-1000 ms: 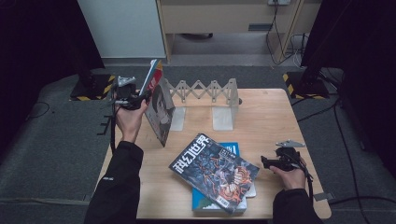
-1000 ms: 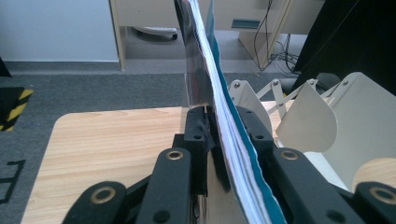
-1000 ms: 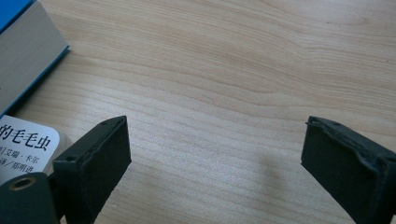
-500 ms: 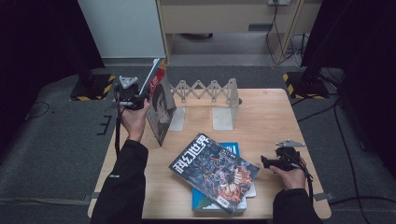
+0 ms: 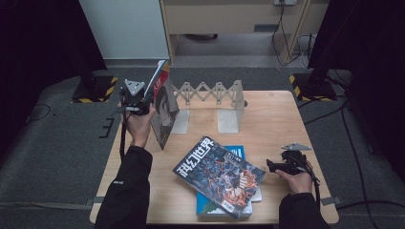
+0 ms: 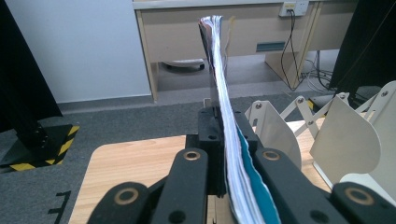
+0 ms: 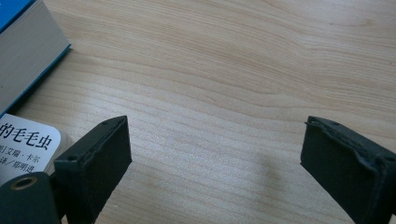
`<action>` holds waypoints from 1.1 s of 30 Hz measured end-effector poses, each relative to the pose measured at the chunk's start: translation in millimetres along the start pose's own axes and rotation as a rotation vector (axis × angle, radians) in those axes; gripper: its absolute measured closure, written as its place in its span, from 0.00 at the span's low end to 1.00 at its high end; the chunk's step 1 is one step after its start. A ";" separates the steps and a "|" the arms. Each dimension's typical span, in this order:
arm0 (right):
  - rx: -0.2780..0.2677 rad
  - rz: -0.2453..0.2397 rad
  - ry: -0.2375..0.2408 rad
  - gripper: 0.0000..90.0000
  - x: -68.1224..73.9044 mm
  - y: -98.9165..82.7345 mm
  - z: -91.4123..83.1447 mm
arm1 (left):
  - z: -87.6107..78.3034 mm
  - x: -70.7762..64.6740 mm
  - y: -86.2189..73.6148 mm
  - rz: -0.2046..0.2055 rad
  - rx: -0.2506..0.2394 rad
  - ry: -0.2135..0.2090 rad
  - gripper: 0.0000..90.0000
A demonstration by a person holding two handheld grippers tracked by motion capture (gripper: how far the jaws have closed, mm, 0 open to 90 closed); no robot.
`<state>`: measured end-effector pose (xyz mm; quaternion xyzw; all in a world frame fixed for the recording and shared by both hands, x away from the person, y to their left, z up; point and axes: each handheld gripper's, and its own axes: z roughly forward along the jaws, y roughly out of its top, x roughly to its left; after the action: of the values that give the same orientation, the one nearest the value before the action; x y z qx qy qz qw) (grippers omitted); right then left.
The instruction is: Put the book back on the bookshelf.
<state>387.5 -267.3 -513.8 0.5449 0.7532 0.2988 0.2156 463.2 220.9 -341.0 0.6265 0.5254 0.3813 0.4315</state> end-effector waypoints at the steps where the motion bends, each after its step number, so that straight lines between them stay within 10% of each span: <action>1: 0.000 0.000 0.000 0.10 0.0 0.0 0.0 | -0.7 0.4 -1.5 -0.003 -0.006 -0.001 0.95; 9: -0.001 0.001 0.005 0.10 0.5 -0.1 -0.4 | -6.1 5.0 -5.3 -0.023 -0.025 -0.027 0.91; 18: -0.027 -0.002 0.006 0.11 1.0 1.9 -3.8 | -30.9 11.8 -9.9 -0.027 -0.150 -0.087 0.57; 33: -0.112 -0.012 0.021 0.23 5.4 9.0 -18.9 | -77.4 22.4 -60.0 0.005 -0.116 -0.215 0.41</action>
<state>379.7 -264.3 -493.8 0.5244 0.7407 0.3450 0.2397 374.9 258.3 -370.8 0.6391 0.4516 0.3425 0.5200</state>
